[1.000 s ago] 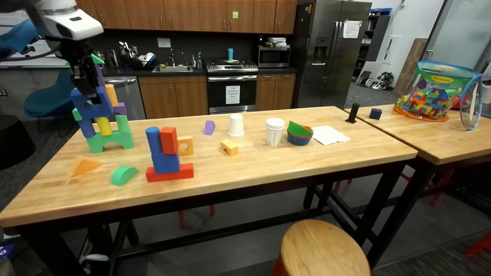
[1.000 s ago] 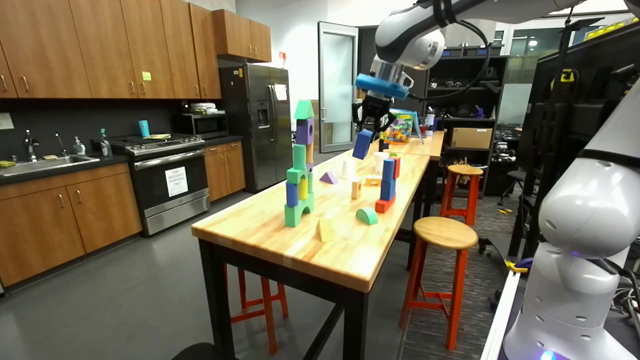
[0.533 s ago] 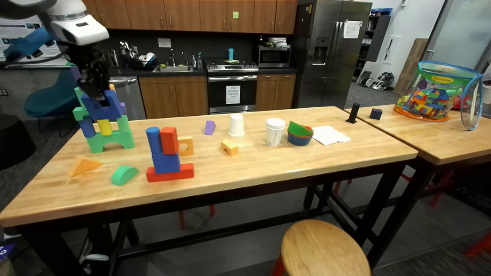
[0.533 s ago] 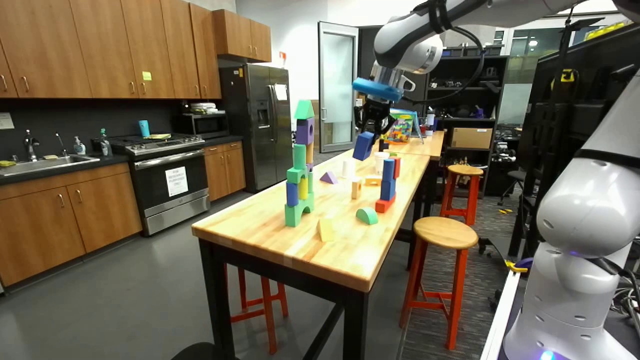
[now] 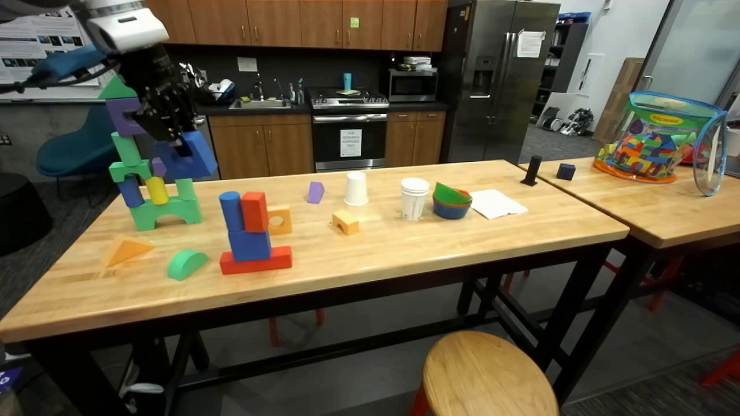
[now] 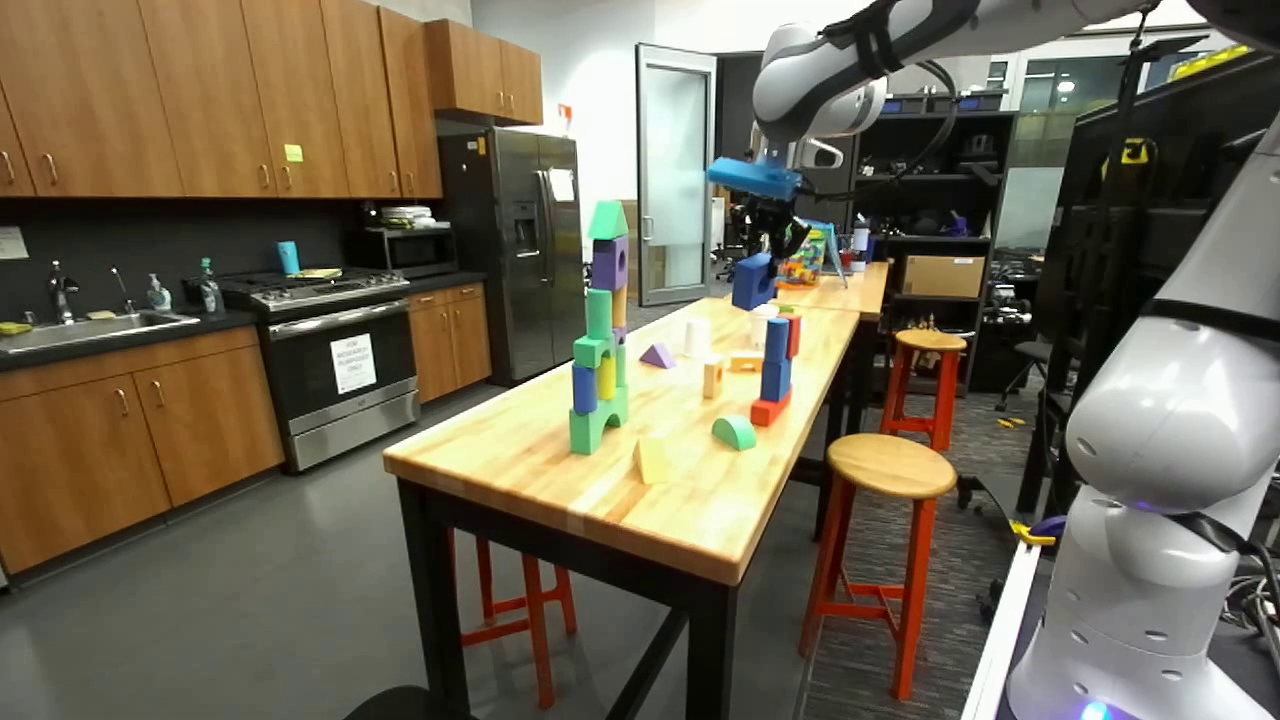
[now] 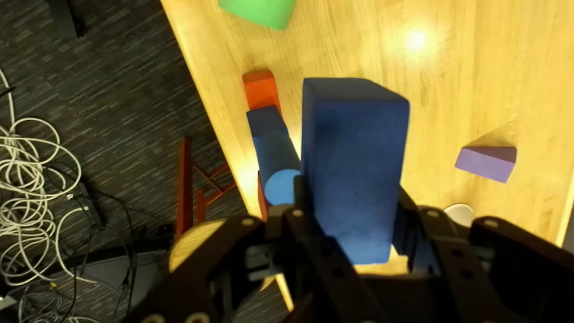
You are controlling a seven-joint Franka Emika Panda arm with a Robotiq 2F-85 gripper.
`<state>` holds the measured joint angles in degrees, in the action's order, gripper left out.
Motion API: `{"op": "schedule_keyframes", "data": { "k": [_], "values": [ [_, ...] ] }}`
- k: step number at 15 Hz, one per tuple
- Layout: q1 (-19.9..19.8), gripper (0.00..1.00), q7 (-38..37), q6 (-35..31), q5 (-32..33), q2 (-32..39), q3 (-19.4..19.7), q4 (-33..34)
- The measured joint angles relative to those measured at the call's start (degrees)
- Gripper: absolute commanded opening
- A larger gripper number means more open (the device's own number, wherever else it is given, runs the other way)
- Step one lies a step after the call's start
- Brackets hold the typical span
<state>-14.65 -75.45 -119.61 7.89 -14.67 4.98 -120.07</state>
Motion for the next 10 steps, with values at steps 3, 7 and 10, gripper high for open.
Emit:
{"op": "schedule_keyframes", "data": {
  "k": [3,7,10],
  "values": [
    [0.2,0.15,-0.3,3.9,1.9,0.4,-0.1,1.8],
    [0.5,0.4,2.6,8.6,1.9,1.1,0.0,4.1],
    [0.5,0.15,3.1,9.1,1.9,1.5,0.1,4.6]
  ]
}}
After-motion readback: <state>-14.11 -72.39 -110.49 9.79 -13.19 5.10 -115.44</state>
